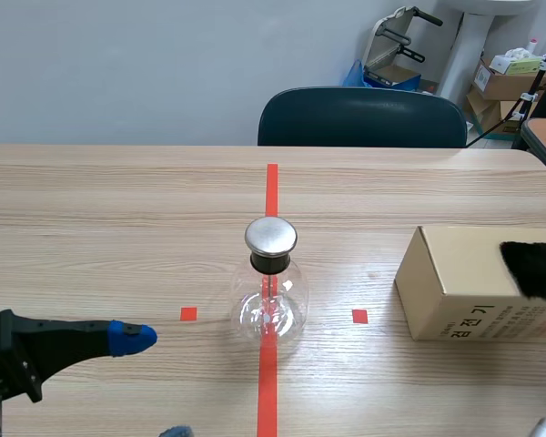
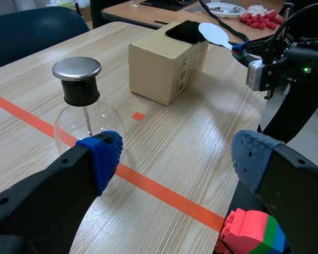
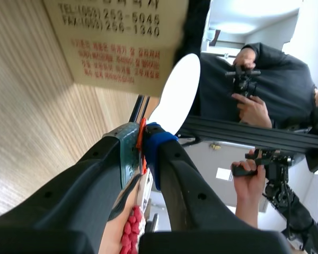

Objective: Do the electroscope experiment

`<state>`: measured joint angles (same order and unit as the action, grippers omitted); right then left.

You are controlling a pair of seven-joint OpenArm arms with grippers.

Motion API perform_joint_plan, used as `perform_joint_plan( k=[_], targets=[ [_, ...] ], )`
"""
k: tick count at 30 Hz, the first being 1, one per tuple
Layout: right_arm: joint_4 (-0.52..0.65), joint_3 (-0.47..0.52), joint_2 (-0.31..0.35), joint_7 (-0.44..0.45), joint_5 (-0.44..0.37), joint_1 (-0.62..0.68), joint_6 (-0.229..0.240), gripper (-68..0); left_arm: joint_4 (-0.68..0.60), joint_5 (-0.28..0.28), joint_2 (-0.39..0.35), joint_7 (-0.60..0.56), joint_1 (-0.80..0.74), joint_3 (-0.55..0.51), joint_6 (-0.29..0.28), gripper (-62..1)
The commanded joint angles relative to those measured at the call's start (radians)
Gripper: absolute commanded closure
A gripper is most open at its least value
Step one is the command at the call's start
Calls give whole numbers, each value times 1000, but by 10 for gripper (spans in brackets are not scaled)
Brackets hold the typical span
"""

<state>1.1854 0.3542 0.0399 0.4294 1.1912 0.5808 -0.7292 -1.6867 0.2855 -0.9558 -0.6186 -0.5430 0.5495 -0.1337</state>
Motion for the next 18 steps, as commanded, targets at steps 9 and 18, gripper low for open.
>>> perform_joint_plan(
  k=[9,18],
  targets=[
    [4,-13,31,83,13,2,-41,-17,-23,3,0,-21,-5,-2,-4,-452],
    [3,-20,40,182,14,-2,-41,-17,-23,3,0,-20,-5,-2,-4,-452]
  ],
)
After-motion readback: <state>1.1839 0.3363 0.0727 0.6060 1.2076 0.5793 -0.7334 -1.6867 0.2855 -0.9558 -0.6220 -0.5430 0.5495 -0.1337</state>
